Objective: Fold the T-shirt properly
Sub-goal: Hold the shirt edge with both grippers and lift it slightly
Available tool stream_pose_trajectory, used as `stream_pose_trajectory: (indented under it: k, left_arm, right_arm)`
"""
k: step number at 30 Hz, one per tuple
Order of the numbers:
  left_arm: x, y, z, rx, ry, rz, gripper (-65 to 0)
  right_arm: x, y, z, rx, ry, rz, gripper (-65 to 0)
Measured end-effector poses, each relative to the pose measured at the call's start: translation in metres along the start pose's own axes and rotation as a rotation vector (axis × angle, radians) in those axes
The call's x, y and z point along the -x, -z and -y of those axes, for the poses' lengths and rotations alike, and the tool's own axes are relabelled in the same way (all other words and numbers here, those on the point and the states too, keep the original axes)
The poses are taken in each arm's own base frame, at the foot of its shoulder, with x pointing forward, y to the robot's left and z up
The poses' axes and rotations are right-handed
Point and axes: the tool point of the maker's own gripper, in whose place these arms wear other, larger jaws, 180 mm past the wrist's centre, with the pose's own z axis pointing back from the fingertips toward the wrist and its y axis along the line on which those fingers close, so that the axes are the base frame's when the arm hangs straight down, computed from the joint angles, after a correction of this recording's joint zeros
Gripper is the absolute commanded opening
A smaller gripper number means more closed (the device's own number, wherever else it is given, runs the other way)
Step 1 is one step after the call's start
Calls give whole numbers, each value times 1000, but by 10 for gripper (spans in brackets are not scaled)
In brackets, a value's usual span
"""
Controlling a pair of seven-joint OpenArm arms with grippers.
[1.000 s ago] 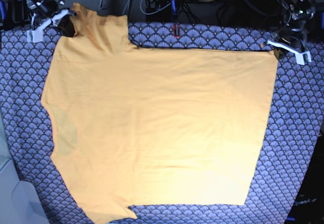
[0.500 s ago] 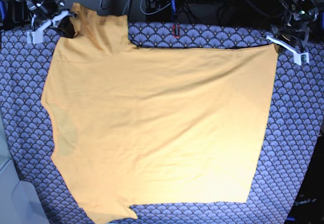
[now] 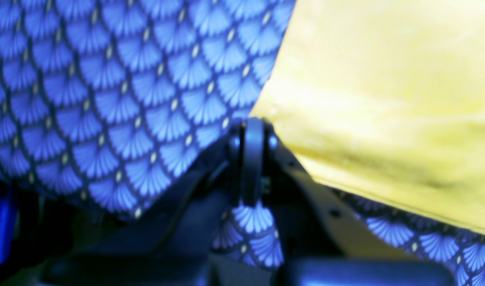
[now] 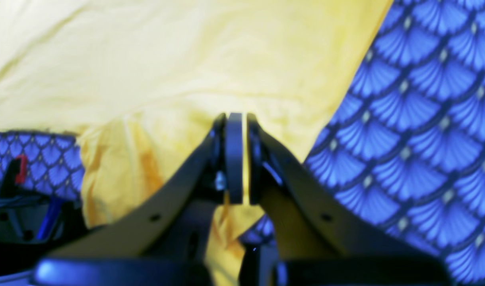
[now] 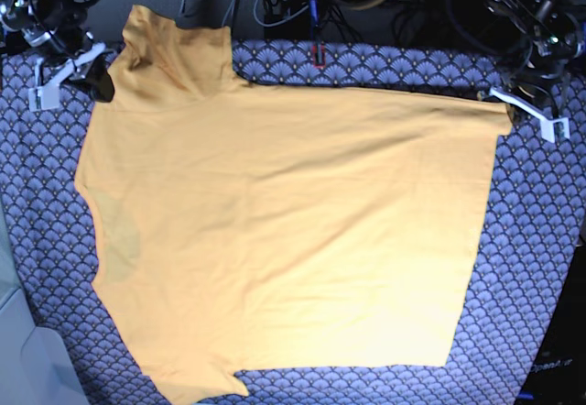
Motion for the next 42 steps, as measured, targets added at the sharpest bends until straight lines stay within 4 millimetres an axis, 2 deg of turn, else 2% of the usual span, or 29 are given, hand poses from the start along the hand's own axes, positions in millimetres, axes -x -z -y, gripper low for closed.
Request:
stream_pose_trajectory:
  k: [3,12,18,24,28,35,37,42]
  left_arm:
    - [1,0,0,-1,-1,-4,-650]
    - [1,0,0,-1,-1,-4,-650]
    - [1,0,0,-1,-2,-4,-650]
    - [2,0,-1,-1,-1,-8,-650]
    - [2,0,-1,-1,0,-8,-650]
    - [3,0,-1,-2,0,-9,-650]
    - [3,0,-1,-2,0,-10,-650]
    - [3,0,-2,-2,1,-11,-650]
  right_arm:
    - [-7,-1,4,2,-26,5,-650]
    - [-6,-1,3,2,-22,-1,-650]
    - [17,2,-3,-3,16,-82,-644]
    - [23,4,-7,-8,35,-95,-474]
    - [22,3,-6,-7,31,-95,-394]
    - [27,6,-1,-5,60,-99,-379]
    - [38,9,6,3,86,-130,-380]
    - [34,11,24,10,103,-117,-380]
